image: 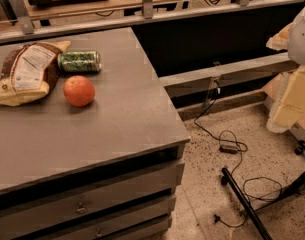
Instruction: Pick apple
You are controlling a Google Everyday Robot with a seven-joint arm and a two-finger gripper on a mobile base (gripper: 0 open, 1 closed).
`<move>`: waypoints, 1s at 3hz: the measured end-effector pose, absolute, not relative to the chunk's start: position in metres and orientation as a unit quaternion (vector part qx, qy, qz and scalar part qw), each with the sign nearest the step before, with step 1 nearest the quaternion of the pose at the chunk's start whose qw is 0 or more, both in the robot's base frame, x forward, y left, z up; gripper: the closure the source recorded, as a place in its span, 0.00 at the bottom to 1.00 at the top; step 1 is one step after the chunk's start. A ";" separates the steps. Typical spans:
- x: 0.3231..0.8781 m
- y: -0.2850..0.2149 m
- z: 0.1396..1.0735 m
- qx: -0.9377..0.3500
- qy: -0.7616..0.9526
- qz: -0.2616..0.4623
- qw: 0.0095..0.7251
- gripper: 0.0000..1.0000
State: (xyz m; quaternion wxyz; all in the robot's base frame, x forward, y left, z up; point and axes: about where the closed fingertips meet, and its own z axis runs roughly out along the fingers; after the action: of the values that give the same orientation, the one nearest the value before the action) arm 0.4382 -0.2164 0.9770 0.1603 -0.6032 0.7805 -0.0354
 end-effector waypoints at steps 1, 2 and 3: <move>0.446 -0.208 0.977 -0.609 0.774 -0.029 0.169 0.00; 0.497 -0.151 0.970 -0.648 0.731 0.023 0.213 0.00; 0.534 -0.062 0.966 -0.701 0.662 0.083 0.251 0.00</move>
Offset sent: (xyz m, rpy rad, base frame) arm 0.0892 0.0951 -0.0121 0.2143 -0.0216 0.2308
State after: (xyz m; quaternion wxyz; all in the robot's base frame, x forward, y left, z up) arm 0.5341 -0.0617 0.9661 0.2505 -0.7014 0.6621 0.0831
